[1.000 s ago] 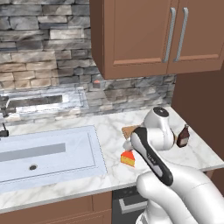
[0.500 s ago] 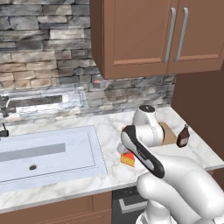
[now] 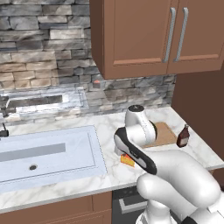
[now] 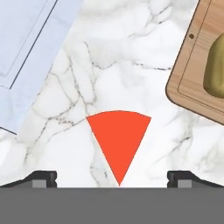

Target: Retrieve the reheated potato from the microwave, then place the potato, cheese, and condiment on the cutting board.

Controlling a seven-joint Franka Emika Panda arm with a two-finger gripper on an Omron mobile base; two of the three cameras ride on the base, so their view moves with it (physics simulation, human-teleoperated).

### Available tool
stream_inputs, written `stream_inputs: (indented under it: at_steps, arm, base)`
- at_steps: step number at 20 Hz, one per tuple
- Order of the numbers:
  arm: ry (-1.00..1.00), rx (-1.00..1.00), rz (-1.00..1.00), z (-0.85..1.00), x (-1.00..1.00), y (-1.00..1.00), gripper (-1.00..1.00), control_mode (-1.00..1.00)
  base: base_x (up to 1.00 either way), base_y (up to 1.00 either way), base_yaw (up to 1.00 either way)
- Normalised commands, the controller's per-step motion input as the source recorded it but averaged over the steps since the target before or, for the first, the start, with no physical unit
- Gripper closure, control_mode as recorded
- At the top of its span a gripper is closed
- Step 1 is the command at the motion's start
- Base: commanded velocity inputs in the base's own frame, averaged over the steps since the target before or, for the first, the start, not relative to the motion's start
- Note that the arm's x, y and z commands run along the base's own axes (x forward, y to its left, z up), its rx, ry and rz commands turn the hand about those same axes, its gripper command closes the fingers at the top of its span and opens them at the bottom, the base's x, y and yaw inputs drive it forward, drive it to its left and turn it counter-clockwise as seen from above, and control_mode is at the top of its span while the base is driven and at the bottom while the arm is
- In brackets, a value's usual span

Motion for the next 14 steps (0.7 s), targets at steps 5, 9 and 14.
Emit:
stream_inputs:
  at_steps: [5,9,14]
  arm:
    - [0.00,0.00,0.00,-0.16,0.04,-0.03,-1.00,-1.00]
    - [0.00,0.00,0.00,-0.10,0.00,-0.12,-1.00,-1.00]
    - [0.00,0.00,0.00,-0.14,-0.01,-0.01,-1.00,-1.00]
  base:
    - [0.00,0.00,0.00]
    - [0.00,0.00,0.00]
    - [0.00,0.00,0.00]
